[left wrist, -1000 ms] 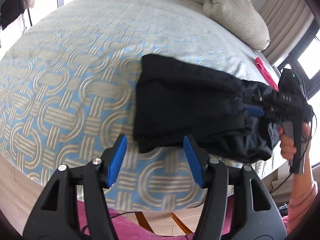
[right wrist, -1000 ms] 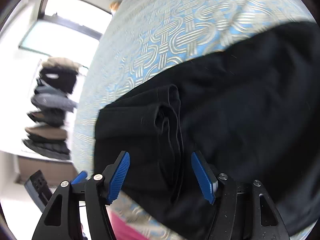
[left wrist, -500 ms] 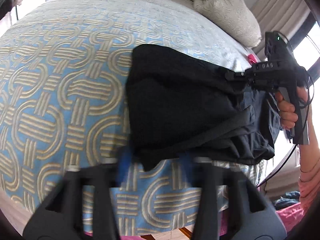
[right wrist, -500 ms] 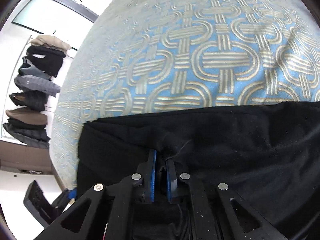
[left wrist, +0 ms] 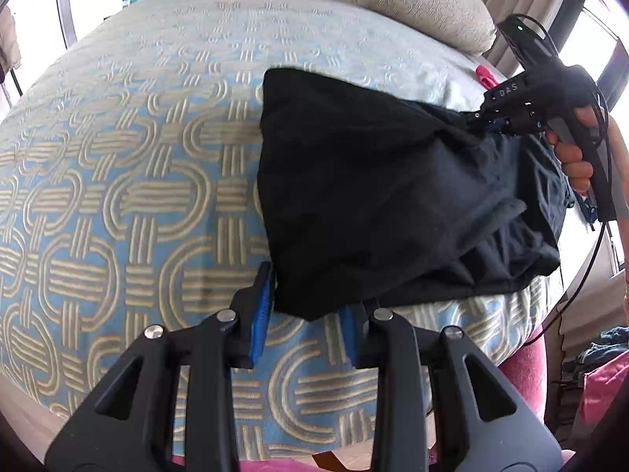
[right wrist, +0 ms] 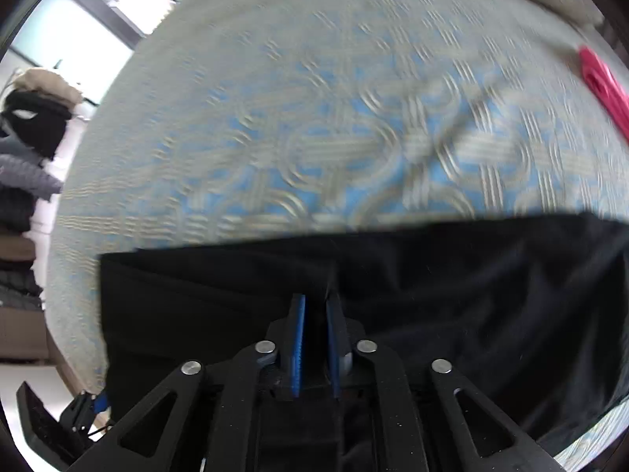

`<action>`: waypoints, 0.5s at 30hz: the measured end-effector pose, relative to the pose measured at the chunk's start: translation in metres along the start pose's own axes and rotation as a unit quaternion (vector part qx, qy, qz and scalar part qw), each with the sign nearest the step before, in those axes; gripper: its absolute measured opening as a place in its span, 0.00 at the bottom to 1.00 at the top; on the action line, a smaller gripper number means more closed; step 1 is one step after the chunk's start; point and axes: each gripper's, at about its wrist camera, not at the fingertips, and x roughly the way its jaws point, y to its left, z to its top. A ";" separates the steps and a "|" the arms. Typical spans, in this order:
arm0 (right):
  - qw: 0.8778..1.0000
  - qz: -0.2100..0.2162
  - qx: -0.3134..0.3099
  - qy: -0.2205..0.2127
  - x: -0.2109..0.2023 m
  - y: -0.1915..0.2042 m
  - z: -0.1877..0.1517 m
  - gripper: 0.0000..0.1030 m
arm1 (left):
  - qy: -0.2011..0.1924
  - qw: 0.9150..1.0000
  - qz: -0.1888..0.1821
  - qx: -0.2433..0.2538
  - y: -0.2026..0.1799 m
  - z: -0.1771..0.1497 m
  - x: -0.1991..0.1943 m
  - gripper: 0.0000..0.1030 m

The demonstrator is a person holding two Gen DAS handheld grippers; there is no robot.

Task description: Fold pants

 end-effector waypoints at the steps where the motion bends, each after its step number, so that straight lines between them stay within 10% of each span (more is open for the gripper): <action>1: 1.000 0.000 0.013 -0.001 0.002 -0.007 -0.004 0.18 | 0.005 1.000 -0.001 -0.003 0.001 -0.001 0.002 0.33; 7: 0.984 -0.166 -0.010 -0.064 -0.034 0.008 0.006 0.28 | 0.000 1.000 -0.014 -0.022 0.009 -0.002 0.001 0.55; 11: 0.987 -0.072 -0.104 -0.101 -0.060 0.073 0.014 0.39 | -0.007 0.999 -0.017 -0.033 0.010 -0.003 0.003 0.56; 15: 0.961 -0.008 -0.275 -0.019 -0.023 0.163 0.009 0.63 | -0.012 0.999 -0.025 -0.028 0.010 -0.004 0.003 0.57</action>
